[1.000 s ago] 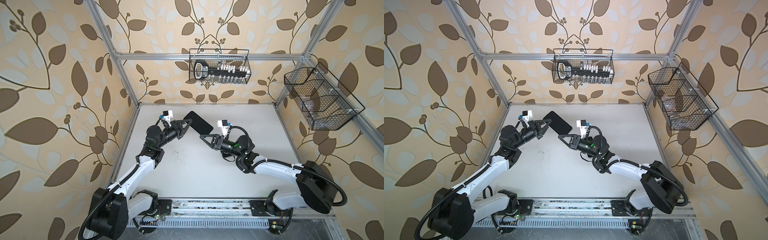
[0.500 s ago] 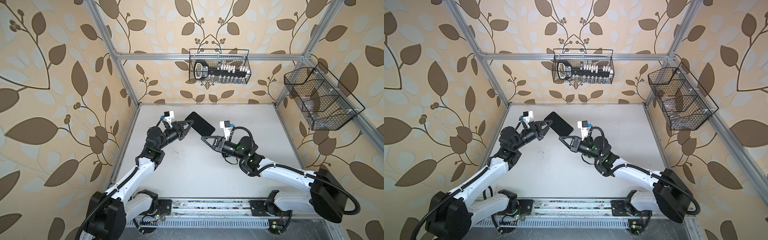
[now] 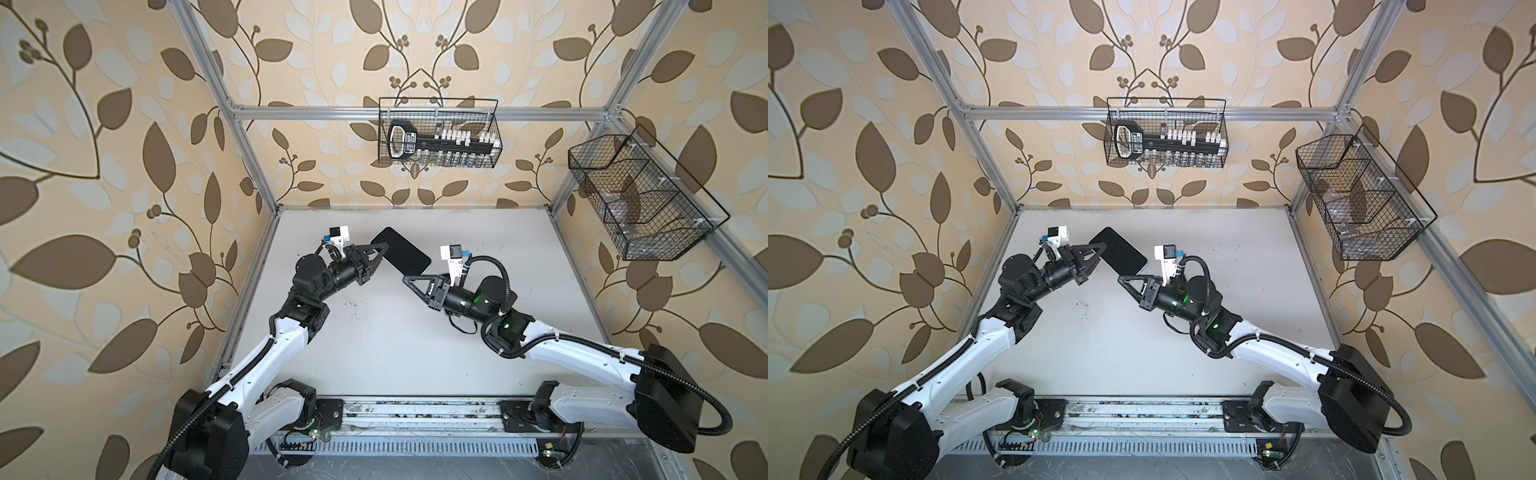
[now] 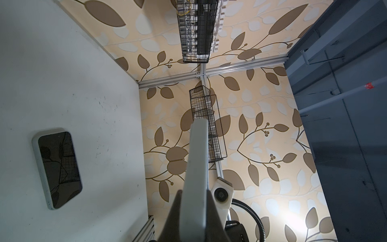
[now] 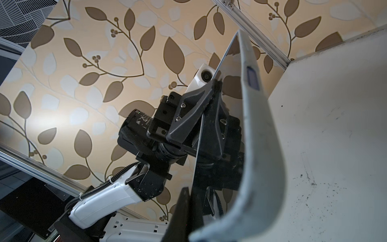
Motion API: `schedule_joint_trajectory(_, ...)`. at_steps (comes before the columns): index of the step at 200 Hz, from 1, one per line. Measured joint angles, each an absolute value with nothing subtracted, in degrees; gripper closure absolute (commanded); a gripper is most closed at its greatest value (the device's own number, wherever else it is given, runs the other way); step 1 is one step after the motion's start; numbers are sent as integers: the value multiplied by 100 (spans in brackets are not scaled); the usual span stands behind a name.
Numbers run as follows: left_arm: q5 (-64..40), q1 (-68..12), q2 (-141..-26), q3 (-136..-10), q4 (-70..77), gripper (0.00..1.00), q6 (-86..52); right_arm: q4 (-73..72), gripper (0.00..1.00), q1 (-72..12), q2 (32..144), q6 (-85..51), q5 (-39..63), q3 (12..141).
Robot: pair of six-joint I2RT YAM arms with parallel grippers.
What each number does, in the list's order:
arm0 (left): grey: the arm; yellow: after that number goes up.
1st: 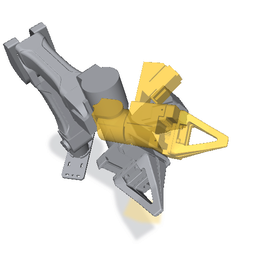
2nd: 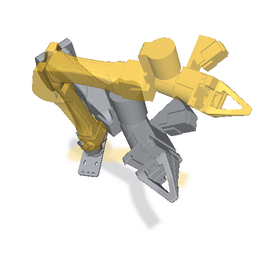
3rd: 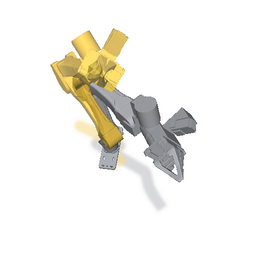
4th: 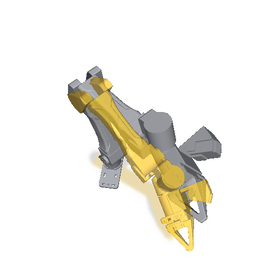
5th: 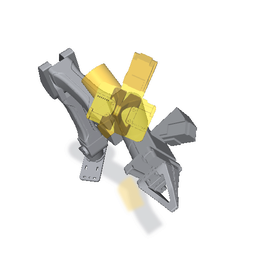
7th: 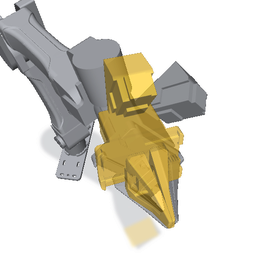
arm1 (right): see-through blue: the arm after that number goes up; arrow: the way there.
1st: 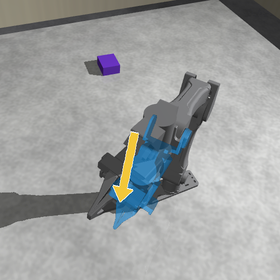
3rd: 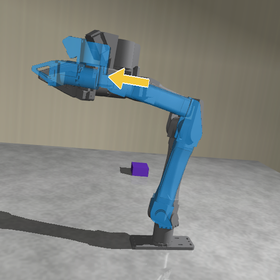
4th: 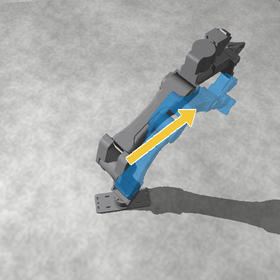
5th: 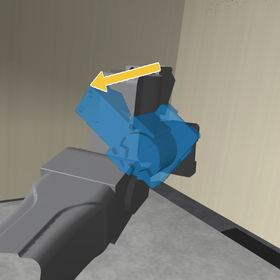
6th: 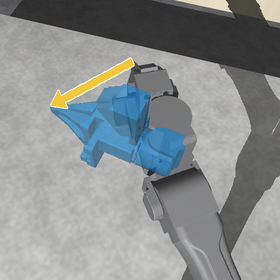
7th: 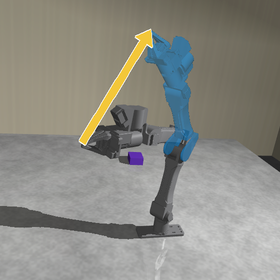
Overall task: Take the phone out of the phone case
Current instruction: Remove the phone case from the phone.
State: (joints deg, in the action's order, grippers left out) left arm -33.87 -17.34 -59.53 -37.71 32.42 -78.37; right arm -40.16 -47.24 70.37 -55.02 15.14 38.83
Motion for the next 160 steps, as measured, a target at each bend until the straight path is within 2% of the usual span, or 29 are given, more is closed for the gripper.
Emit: schedule_joint_trajectory(160, -3341, -1798, -6055, -3795, 3107, 100, -7985, -3603, 85, -4764, 6890, -4359, 1245, 3883)
